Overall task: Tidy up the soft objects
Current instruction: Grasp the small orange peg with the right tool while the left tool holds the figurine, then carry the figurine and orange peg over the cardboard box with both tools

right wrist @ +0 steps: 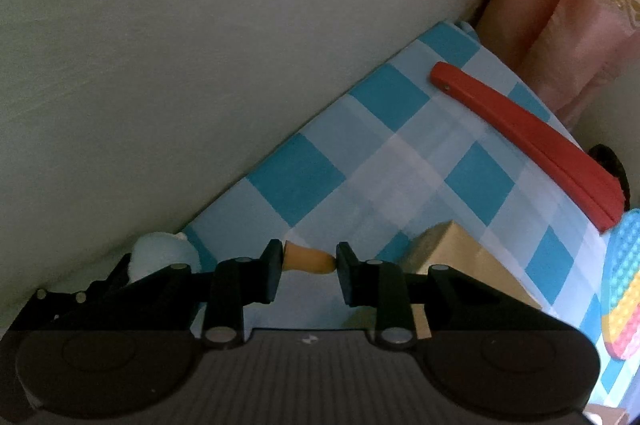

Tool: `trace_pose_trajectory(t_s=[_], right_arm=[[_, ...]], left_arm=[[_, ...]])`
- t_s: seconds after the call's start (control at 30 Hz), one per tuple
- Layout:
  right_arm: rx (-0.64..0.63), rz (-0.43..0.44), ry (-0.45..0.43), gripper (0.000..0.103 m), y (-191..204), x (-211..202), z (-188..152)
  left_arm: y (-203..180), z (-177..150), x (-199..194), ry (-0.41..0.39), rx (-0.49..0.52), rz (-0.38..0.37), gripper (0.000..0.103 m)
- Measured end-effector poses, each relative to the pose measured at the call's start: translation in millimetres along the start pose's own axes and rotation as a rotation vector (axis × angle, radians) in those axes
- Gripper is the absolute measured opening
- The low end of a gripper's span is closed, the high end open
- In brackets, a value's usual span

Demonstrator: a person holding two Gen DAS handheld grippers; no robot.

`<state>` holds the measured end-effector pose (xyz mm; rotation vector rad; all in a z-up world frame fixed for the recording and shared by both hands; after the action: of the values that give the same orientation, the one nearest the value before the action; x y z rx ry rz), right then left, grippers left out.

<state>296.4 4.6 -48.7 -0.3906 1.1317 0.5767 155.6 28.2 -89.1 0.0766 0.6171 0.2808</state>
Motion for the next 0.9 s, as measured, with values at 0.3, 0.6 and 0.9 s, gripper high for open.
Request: trace_pose_trajectory(t_s=[0.3,0.6,0.9], right_arm=[[0.019,0.018,-0.037,0.033,-6.1,-51.9,-28.4],[0.081,-0.001,-0.062,0.033,-22.3,-96.4,-90.2],[0.168,-0.046,-0.112,0.033,-48.9,-146.9,-160.2]], left_arm=[[-5.4,2.9,-38.8,0.027,0.076,-0.131,0.042],[-19.5,4.7,-84.9,0.006,0.145,-0.218,0.042],[-36.3,5.0,-126.2,-0.018,0.182,-0.331,0.042]])
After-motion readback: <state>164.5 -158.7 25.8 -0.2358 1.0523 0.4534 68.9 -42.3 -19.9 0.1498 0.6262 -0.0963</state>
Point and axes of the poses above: each gripper's, at about its wrist camera, not at the fingertips, and x roughly the way its jaws point, y to its left, z to its top, the point moved 2 cm from there along x, roughly the way its jaws point, and after that the axes turned 4 degrees about -y, right-handed, at the moved point
